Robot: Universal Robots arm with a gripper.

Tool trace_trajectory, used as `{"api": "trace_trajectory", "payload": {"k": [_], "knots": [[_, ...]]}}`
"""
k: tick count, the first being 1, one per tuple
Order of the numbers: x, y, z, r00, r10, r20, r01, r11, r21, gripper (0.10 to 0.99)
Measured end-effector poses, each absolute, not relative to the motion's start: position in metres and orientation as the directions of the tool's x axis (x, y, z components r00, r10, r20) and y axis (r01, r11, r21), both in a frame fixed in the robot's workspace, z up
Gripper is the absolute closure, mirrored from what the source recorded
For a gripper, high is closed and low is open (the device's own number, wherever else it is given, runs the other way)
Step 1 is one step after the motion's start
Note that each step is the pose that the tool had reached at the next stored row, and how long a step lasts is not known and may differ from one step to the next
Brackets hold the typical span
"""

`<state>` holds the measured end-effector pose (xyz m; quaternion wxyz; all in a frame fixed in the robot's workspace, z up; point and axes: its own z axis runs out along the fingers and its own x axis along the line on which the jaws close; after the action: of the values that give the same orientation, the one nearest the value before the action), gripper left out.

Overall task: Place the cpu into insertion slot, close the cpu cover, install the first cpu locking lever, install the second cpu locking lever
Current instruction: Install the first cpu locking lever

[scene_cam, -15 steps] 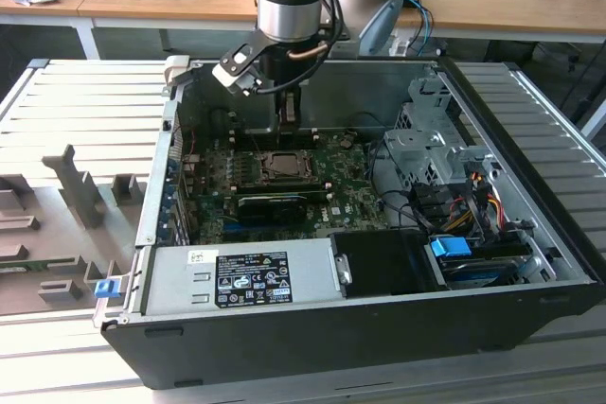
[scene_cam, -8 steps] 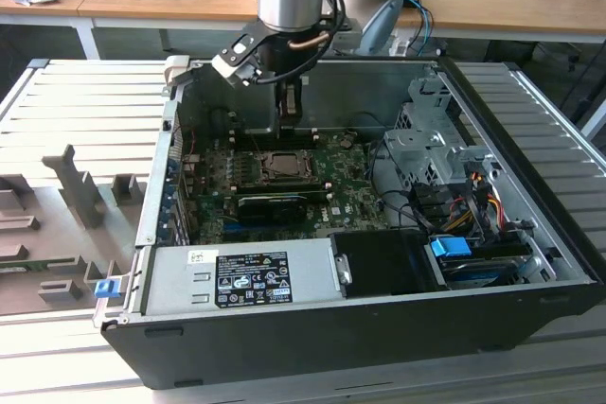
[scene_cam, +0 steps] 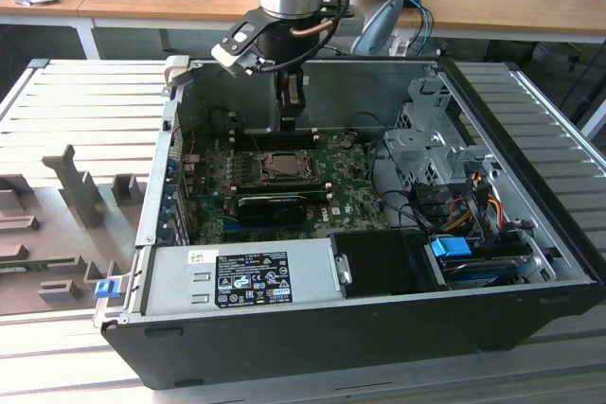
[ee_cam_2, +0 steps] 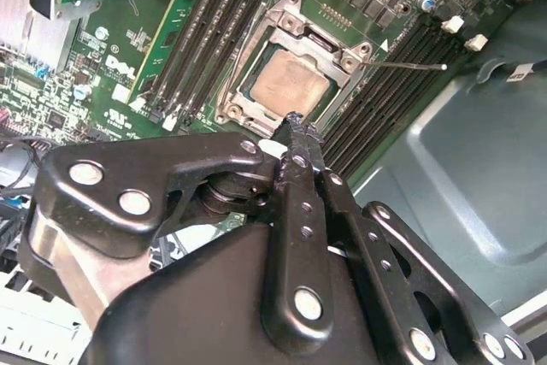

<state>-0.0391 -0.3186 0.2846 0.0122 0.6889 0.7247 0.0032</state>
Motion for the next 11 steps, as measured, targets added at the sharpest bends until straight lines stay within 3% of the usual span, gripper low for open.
{"api": "trace_trajectory", "payload": {"k": [11], "knots": [[-0.0391, -0.3187, 0.2846, -0.141, 0.990, -0.014, 0.990, 0.141, 0.022, 0.980]]}}
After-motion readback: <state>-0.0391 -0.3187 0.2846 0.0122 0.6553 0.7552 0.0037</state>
